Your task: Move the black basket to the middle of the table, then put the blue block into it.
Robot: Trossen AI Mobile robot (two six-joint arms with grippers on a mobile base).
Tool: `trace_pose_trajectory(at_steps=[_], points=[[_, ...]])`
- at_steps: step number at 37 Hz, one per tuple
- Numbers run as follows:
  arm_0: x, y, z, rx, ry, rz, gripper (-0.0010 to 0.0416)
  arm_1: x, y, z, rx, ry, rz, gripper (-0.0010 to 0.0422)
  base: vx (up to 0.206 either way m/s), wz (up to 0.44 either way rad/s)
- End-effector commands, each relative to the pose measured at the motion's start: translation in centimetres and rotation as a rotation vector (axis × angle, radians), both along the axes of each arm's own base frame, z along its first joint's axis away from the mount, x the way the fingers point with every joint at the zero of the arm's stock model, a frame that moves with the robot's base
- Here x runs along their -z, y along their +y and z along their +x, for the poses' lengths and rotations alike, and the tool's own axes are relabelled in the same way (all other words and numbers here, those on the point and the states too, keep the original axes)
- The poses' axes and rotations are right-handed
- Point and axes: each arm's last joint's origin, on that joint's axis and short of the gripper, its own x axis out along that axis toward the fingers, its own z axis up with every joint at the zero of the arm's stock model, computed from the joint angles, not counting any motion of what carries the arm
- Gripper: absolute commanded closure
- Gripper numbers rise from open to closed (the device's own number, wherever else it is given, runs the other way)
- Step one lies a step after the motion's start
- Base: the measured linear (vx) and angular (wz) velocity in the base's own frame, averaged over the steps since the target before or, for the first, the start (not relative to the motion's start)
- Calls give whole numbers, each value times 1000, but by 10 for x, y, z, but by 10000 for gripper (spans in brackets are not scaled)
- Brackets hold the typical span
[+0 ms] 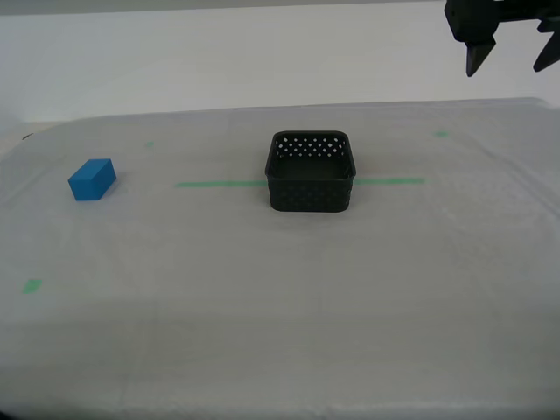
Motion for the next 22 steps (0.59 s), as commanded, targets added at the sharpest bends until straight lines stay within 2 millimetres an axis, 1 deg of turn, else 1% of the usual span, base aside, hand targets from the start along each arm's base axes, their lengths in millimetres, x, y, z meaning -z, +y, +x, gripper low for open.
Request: trace_pose_trajectory(at_steps=[1,8,13,18,22], points=[[5,-6,3,-4,-20,20,6,-1,0,0,0,-7,1,412,0,0],[14,-19,6,-9,-42,26,6,-1,0,0,0,-7,1,412,0,0],[17,-29,8,-16,-52,22,6,-1,0,0,-1,-7,1,412,0,0],[20,-40,14,-21,-58,18,6,-1,0,0,0,-7,1,412,0,0],[27,-46,21,-15,-67,37,6,-1,0,0,0,-7,1,412,0,0]])
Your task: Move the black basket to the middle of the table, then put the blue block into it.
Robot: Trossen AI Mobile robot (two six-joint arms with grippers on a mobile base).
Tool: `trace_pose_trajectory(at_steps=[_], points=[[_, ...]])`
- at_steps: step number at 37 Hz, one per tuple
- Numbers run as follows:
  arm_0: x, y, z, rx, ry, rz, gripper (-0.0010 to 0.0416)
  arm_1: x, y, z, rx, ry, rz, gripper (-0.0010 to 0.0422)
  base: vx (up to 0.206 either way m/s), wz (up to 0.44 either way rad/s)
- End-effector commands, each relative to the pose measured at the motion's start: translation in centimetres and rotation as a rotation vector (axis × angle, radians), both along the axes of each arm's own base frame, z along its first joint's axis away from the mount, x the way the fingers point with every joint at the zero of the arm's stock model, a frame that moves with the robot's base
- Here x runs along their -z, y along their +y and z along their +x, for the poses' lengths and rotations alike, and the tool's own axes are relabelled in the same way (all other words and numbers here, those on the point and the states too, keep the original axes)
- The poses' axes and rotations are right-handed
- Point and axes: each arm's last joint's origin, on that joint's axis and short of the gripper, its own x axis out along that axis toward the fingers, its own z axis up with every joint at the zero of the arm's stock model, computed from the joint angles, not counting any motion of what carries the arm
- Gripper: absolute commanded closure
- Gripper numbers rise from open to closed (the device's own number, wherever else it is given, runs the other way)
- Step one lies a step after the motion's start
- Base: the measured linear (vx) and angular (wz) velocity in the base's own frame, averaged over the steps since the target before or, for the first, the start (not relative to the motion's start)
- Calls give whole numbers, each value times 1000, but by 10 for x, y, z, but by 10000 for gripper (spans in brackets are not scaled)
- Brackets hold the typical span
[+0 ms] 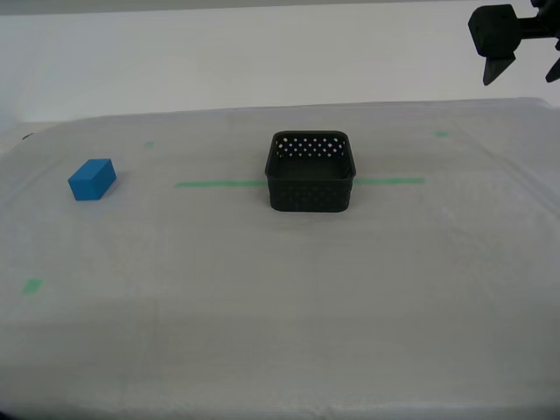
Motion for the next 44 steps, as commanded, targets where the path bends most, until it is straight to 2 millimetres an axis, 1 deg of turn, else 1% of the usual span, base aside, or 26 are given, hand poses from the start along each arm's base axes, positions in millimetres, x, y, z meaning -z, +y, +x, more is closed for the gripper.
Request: trace_pose_trajectory(at_steps=[1,12,18,44], points=[[6,-5,7,-3,-11,20,6,-1,0,0,-1,-7,1,412,0,0],[39,-3,36,-32,70,1,6,-1,0,0,-1,-7,1,412,0,0],[50,-3,43,-35,91,3,6,-1,0,0,0,-7,1,412,0,0],[49,-3,43,-25,84,9,7,-1,0,0,0,-7,1,412,0,0]])
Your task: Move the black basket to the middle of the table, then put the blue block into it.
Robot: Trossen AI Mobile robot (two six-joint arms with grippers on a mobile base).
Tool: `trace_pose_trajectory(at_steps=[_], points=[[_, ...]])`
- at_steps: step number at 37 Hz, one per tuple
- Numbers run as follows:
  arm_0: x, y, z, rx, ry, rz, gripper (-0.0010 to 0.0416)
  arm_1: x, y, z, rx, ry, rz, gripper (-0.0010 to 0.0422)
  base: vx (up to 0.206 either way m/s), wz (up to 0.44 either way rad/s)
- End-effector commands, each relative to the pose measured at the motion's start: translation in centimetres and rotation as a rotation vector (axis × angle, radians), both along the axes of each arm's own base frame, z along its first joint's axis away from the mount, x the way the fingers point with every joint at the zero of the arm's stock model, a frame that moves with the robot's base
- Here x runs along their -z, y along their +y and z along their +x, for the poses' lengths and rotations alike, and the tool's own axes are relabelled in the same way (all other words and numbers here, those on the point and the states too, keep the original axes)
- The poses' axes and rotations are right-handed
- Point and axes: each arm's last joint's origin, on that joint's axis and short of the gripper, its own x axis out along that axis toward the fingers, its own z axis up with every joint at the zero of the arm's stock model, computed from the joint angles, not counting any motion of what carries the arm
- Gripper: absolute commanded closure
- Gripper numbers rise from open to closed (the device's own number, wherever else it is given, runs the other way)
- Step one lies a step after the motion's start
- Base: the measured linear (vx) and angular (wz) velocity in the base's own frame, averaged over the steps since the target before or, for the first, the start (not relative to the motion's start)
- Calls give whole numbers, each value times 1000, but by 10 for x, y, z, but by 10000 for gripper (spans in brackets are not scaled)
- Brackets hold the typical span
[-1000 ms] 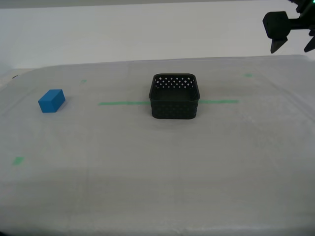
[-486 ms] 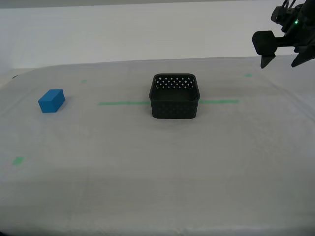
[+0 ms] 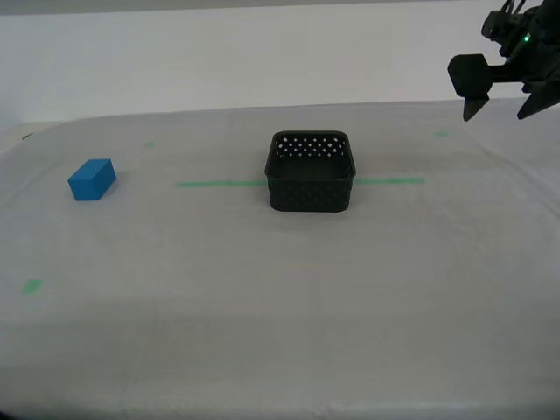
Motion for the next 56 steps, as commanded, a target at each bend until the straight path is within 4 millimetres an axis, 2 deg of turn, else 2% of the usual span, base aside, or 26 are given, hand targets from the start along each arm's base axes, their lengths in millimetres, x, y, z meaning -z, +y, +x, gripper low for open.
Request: trace_pose_trajectory(at_steps=[1,56], points=[[-1,0,0,0,-3,1,7,-1,0,0,0,-7,1,412,0,0],[-1,0,0,0,-2,1,7,-1,0,0,-1,-8,1,412,0,0]])
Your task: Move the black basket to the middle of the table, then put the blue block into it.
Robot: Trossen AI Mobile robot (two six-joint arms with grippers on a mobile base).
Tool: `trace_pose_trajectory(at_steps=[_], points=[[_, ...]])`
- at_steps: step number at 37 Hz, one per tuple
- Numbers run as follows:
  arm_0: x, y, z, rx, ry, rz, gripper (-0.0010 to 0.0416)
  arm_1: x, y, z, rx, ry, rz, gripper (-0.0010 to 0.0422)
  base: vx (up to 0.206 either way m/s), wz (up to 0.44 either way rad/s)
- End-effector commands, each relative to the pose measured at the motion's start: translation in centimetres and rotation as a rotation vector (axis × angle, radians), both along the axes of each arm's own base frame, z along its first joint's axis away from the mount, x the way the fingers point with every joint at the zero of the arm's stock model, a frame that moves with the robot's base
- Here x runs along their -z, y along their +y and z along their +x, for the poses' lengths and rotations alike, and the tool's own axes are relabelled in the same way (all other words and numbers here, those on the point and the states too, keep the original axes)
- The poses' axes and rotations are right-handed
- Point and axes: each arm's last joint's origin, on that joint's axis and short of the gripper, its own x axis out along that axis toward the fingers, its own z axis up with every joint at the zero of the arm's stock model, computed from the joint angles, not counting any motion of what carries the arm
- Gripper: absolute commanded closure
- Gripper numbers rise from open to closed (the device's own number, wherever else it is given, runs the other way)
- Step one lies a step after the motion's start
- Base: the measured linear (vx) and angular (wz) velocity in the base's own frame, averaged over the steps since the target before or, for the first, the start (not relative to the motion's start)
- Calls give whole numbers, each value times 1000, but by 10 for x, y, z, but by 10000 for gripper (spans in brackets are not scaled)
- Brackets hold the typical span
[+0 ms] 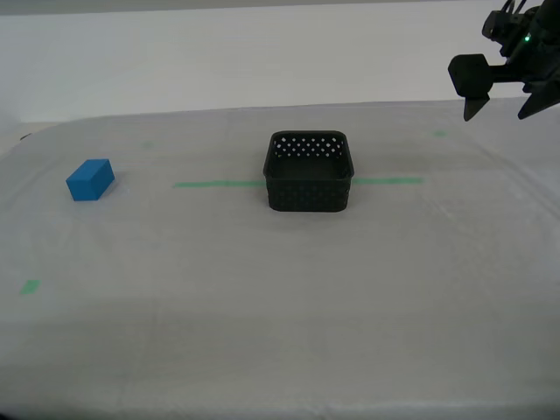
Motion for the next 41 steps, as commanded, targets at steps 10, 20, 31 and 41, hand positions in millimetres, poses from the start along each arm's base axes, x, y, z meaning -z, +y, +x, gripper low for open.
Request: trace_pose_trajectory(at_steps=[10,20,31,41], points=[[-1,0,0,-1,-2,1,7,-1,0,0,0,-6,-2,412,0,0],[-1,0,0,-1,-2,1,7,-1,0,0,10,-6,-8,412,0,0],[-1,0,0,-1,-2,1,7,0,-1,0,30,1,-12,339,0,0],[-1,0,0,-1,-2,1,7,-1,-3,0,93,1,-61,230,0,0]])
